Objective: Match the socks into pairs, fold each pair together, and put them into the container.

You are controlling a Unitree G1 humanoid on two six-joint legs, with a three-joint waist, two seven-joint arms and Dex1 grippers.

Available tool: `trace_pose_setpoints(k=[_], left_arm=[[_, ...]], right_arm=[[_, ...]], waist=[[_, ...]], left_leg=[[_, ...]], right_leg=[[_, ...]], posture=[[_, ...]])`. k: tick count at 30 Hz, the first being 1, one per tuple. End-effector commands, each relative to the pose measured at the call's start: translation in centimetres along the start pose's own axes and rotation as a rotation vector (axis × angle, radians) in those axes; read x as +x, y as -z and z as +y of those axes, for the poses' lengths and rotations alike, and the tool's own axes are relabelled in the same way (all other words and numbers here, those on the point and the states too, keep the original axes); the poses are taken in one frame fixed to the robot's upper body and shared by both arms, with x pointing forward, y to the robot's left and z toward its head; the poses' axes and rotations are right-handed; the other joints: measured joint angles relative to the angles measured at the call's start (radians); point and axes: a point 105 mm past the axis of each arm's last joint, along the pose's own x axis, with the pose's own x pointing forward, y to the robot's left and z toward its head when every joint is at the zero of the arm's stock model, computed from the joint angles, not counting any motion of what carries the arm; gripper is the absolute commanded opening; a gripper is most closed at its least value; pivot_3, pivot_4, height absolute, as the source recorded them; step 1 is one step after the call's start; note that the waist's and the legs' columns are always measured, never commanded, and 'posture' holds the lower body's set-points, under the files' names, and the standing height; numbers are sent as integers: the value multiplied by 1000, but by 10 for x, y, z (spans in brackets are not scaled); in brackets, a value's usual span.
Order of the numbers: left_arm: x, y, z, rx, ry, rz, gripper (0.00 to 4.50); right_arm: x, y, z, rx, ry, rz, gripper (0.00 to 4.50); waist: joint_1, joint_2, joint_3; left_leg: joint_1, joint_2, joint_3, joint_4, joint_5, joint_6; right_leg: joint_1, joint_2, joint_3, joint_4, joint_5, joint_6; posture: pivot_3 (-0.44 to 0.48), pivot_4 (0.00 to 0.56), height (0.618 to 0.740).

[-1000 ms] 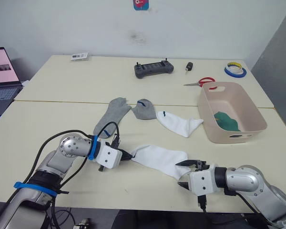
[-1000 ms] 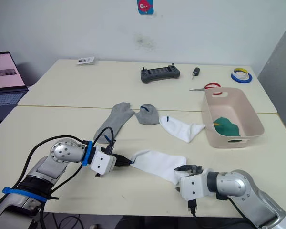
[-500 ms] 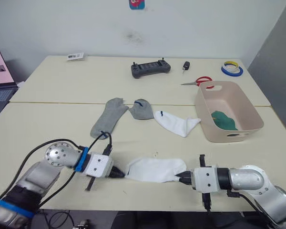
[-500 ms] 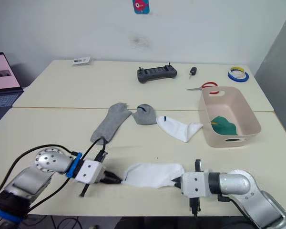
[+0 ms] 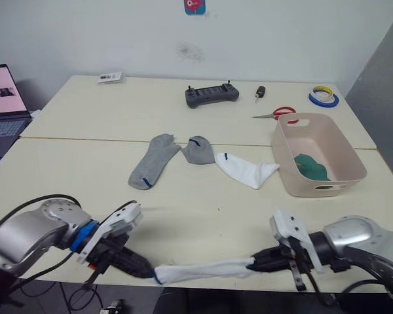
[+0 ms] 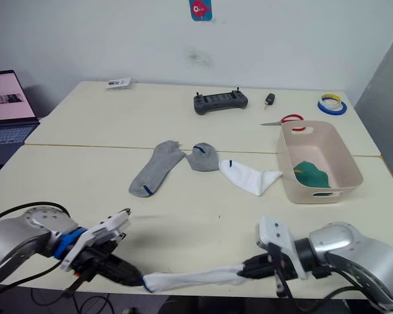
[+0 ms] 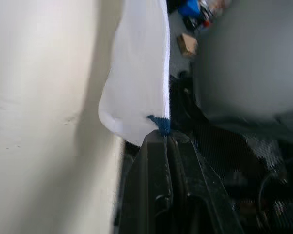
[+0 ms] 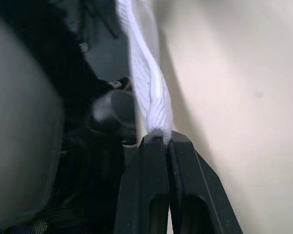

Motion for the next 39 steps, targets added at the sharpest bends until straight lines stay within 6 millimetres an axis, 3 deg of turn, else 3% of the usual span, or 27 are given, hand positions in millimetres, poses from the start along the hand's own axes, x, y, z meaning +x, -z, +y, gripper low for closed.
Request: trace_pose_setpoints(k=[1,4,10,22,26,32,35,36,39], left_arm=[[4,-2,25,-48,-86,8,0],[5,-13,45,-34,-149,1,0],[3,-29,69,-16,-237,8,0],[5,-46,86,57,-309,-61,0],[-5,-54,92,160,-415,-92,913],[-31,-54,90,328,-573,-88,2677],[-32,-68,67,432,-522,-215,3654],[-29,-67,56,478,-484,-220,3659],[-19,-56,35,582,-421,-170,3659]], right_arm=[[6,5,-24,6,107,35,30],[6,2,-41,-31,177,40,30],[3,3,-55,-120,244,64,30],[-2,-3,-65,-164,318,37,30],[-7,-6,-68,-194,349,33,1038],[-29,-12,-73,-274,434,27,3085],[-40,-27,-70,-323,455,-43,4225],[-43,-30,-68,-340,453,-59,4487],[-46,-31,-59,-375,423,-66,4487]], waist=[[0,0,0],[0,0,0],[-1,0,0],[1,0,-1],[1,0,-1],[-1,0,-1],[-2,0,-1],[-2,0,-1],[-1,0,-1]], left_leg=[[-1,0,0,0,0,0],[-3,0,-1,0,0,0],[-3,1,0,0,0,0],[-1,-1,-1,0,0,0],[-1,-1,-2,1,0,0],[-1,0,-1,0,0,0],[-1,1,-2,0,0,0],[-1,1,-1,0,0,0],[-2,1,-1,-1,0,0]], right_leg=[[-1,0,0,0,0,0],[-4,1,0,1,0,0],[-4,1,0,1,0,0],[-1,-2,0,1,0,0],[-2,-5,0,1,0,0],[-2,-5,1,1,0,0],[-3,-5,1,1,0,0],[-3,-5,1,1,0,0],[-3,-6,2,0,0,0]], posture=[[0,150,737],[0,150,737],[0,150,737],[0,150,737],[0,150,737],[0,150,737],[0,150,737],[0,150,737],[0,150,737]])
